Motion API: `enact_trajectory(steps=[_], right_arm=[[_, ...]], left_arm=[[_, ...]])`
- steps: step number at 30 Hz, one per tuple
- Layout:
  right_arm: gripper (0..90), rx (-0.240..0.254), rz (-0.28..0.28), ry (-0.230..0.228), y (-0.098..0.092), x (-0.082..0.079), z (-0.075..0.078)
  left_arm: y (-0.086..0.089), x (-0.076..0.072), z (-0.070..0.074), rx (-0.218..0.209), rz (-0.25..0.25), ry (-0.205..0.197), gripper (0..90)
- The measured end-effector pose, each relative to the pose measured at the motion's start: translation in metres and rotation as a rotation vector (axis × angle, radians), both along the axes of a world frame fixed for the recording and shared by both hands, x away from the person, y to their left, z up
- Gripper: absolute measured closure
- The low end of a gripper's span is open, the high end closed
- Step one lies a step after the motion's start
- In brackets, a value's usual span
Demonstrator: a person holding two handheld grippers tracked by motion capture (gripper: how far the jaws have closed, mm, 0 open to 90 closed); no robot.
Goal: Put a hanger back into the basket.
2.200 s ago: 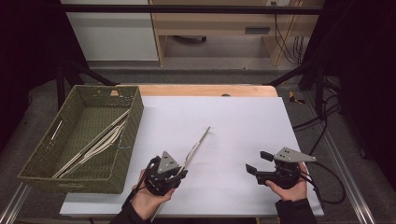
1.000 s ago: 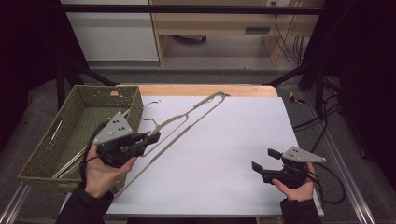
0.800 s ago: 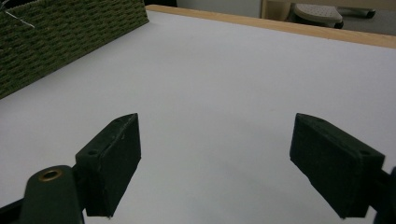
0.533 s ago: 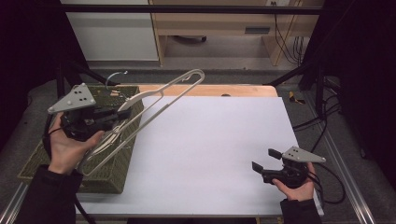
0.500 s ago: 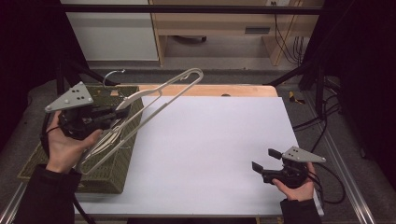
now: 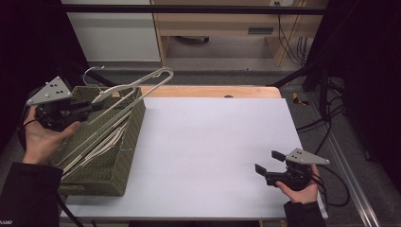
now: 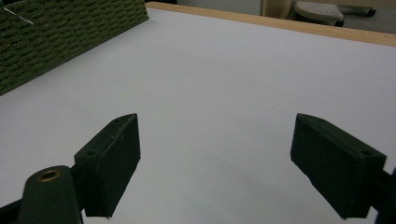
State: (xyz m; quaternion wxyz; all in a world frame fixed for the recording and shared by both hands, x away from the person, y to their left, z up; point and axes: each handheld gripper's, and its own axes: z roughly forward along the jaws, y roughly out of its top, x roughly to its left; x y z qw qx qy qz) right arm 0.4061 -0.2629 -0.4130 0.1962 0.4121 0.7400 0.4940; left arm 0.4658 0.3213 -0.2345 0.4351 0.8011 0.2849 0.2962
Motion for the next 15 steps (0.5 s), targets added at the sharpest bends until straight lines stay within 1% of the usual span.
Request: enact_trajectory(steps=[2,5,8,12,15], right_arm=[[16.5,0.0,0.002,0.0,0.0,0.0,0.0],[16.5,-0.007,0.002,0.0,0.0,0.0,-0.001],[16.6,-0.005,0.001,-0.001,0.001,0.0,0.0],[16.6,0.001,0.001,-0.005,0.0,0.0,0.0],[16.5,-0.002,0.002,-0.006,0.0,0.0,0.0]], left_arm=[[0.007,0.004,-0.007,0.02,0.023,-0.001,85.4],[0.016,0.007,-0.013,0.03,0.038,-0.001,85.4],[0.026,0.009,-0.02,0.049,0.062,-0.002,85.4],[0.04,0.012,-0.028,0.051,0.089,0.008,85.4],[0.048,0.014,-0.033,0.049,0.106,0.012,85.4]])
